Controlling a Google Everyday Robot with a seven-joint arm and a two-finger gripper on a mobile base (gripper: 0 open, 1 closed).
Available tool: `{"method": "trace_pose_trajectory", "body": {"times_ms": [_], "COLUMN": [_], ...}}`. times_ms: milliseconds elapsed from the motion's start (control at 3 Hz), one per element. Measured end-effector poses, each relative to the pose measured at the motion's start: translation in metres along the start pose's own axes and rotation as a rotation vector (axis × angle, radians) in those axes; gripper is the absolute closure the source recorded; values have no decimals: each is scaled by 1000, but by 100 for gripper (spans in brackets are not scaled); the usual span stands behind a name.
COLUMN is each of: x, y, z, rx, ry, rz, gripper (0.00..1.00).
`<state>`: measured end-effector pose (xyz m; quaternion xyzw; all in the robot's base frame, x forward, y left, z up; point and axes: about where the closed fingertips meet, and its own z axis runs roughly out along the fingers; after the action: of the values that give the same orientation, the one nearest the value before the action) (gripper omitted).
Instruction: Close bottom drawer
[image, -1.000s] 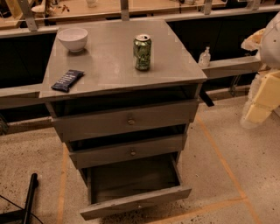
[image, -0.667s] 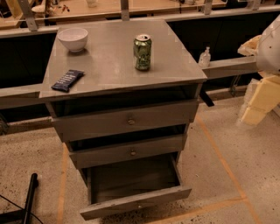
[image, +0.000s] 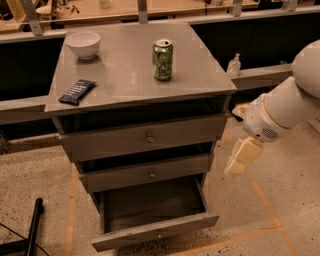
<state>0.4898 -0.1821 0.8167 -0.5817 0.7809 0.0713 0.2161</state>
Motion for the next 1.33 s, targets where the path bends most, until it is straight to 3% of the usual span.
{"method": "trace_pose_trajectory", "body": {"times_ms": [333, 667, 1000, 1333], "x": [0, 0, 3, 11], "y": [0, -2, 7, 25], "z": [0, 8, 63, 141], "rx": [0, -31, -126, -200], "ry": [0, -22, -54, -47], "rz": [0, 12, 2, -14], "gripper": [0, 0, 0, 0]}}
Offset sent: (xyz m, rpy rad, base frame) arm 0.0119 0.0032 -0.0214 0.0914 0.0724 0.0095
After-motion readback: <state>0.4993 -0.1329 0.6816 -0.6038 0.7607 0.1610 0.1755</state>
